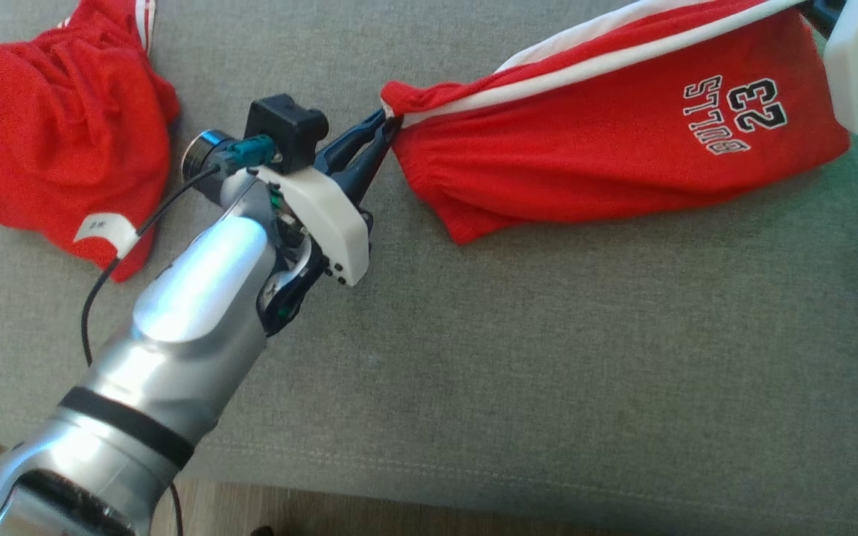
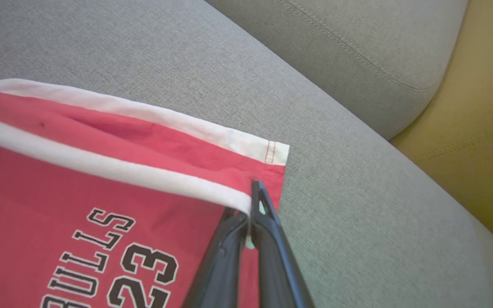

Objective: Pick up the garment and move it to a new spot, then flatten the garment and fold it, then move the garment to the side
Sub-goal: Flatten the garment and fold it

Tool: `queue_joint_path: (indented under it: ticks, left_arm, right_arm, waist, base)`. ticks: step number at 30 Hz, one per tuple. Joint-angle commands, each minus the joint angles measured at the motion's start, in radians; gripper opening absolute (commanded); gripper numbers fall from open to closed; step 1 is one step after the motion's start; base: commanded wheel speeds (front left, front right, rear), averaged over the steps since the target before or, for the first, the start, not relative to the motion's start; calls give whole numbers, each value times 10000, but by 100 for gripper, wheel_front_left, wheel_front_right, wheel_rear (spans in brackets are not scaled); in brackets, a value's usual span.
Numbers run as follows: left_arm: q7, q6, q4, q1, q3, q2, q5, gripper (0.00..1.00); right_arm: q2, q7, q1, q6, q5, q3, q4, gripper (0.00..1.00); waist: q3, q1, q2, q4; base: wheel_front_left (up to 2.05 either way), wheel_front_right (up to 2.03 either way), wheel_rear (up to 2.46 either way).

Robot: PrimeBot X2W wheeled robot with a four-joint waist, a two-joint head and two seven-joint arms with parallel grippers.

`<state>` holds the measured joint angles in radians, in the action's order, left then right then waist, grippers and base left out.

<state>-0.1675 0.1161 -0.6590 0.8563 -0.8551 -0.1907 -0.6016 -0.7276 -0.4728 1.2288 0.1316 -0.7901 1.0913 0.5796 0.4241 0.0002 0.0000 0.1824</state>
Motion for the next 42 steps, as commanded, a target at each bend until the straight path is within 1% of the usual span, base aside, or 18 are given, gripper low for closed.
queue_joint_path:
  ticks: [1, 6, 7, 8, 9, 15, 17, 24, 26, 30, 35, 42]
  left_arm:
    - [-146, 49, 16, 549, 332, -197, -123, 0]
    - [-445, 106, -691, 933, 166, 68, -199, 0]
    - [-497, 113, -799, 1002, 136, 112, -219, 14]
    - [-551, 119, -904, 1058, 122, 149, -247, 46]
    - [-605, 122, -1014, 1096, 127, 179, -277, 100]
    - [-823, 135, -1543, 1131, 126, 331, -402, 100]
    - [-850, 136, -1592, 1102, 159, 343, -432, 100]
    - [-934, 98, -1677, 728, 684, 247, -606, 100]
    - [-937, 26, -1525, 531, 917, 174, -603, 100]
    - [-940, -112, -1167, -19, 1413, -11, -613, 100]
    - [-941, -320, -710, -716, 1989, -224, -600, 100]
    - [-942, -865, 598, -1690, 3116, -297, -273, 100]
  right_arm:
    - [-27, 151, 199, -9, 108, -31, 0, 0]
    - [196, 460, 517, -9, 72, 207, 517, 0]
    - [249, 597, 588, -9, 66, 162, 655, 0]
    - [315, 821, 650, -9, 90, 106, 779, 34]
    - [412, 884, 644, -9, 7, 26, 997, 100]
    - [955, 2060, 599, -9, 205, -203, 1972, 100]
    - [1043, 2223, 527, -9, 198, -235, 2131, 100]
    - [1478, 3587, 62, -9, 148, -654, 2941, 100]
    - [1619, 4023, -108, -9, 135, -828, 3120, 100]
    - [1923, 4537, -601, -9, 7, -968, 3208, 100]
    - [2024, 4948, -1020, -9, 22, -1013, 3207, 100]
    - [2096, 6109, -1675, -9, 71, -1470, 3171, 100]
  waist:
    - [135, -2, 0, 45]
    - [360, -2, 0, 56]
    - [394, -2, 0, 59]
    - [415, -2, 0, 60]
    - [413, -2, 0, 52]
    - [200, -2, 0, -14]
    - [125, -2, 0, -29]
    - [-622, -2, 0, -243]
    - [-896, -2, 0, -356]
    - [-1468, -2, 0, -632]
    - [-2044, -2, 0, -923]
    - [-2789, -2, 0, -1107]
  base:
    - [0, 0, 0]
    - [0, 0, 0]
    - [0, 0, 0]
    - [0, 0, 0]
    - [0, 0, 0]
    - [0, 0, 0]
    - [0, 0, 0]
    - [0, 0, 0]
    - [0, 0, 0]
    - [0, 0, 0]
    - [0, 0, 0]
    - [0, 0, 0]
